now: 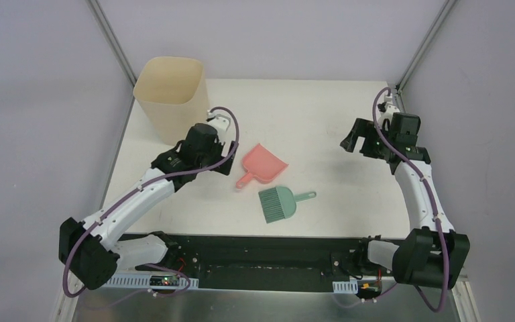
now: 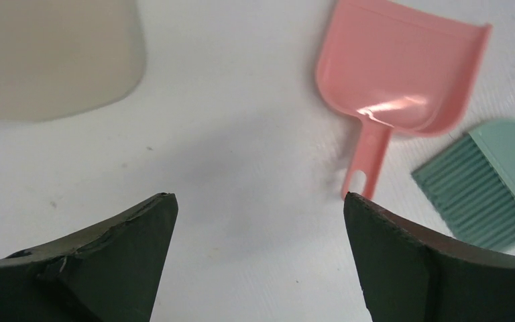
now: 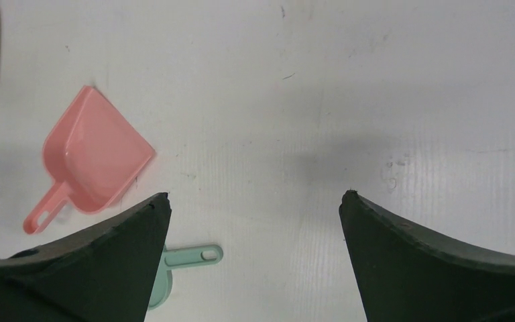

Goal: Sweep away the paper scraps from the table

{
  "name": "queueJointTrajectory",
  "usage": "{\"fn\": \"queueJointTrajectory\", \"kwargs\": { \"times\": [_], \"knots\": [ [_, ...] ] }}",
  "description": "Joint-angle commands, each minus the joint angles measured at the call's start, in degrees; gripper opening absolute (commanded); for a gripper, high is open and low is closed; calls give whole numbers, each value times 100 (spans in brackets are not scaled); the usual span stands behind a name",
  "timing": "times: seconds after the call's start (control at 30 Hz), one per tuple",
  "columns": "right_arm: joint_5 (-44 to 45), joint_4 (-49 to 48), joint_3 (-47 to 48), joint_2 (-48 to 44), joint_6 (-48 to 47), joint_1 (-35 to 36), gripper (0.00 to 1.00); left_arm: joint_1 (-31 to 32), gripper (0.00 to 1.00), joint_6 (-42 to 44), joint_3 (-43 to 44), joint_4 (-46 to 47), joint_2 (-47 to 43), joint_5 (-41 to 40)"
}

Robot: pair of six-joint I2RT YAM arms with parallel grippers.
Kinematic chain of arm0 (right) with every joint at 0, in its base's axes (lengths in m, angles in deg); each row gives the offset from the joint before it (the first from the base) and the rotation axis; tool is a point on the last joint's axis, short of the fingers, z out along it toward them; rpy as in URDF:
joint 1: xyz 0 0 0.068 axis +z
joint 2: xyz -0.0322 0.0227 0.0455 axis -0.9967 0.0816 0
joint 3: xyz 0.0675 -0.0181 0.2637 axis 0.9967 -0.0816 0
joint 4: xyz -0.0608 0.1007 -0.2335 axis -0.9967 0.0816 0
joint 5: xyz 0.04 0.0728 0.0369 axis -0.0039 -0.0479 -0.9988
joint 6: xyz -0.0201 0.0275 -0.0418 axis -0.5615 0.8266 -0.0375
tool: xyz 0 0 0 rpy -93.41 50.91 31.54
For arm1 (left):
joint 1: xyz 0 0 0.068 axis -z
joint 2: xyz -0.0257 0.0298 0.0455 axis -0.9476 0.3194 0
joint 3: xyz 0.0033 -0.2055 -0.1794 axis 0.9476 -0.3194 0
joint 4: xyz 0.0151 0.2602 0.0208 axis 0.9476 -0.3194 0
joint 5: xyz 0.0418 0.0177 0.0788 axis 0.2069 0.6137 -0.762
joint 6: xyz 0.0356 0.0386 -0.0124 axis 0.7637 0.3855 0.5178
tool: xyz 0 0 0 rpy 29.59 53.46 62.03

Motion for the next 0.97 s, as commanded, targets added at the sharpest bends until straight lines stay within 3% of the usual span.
{"fn": "queueJointTrajectory", "kwargs": {
  "times": [0.0,0.23,0.43,0.67,0.93],
  "knots": [
    [555,-545,-219,-393,26,-90,100,-110,99,-600,-254,606,-392,-1009],
    [301,-655,-443,-567,-33,-301,100,-125,99,-1001,75,29,285,-1373],
    [235,-657,-491,-898,-71,-468,99,-136,99,-1060,212,-69,509,-1215],
    [-232,-626,-621,-1211,35,-704,99,-136,99,-866,71,313,116,-803],
    [-421,-446,-521,-1247,234,-749,99,-136,99,-379,-604,1426,-492,-948]
  ]
}}
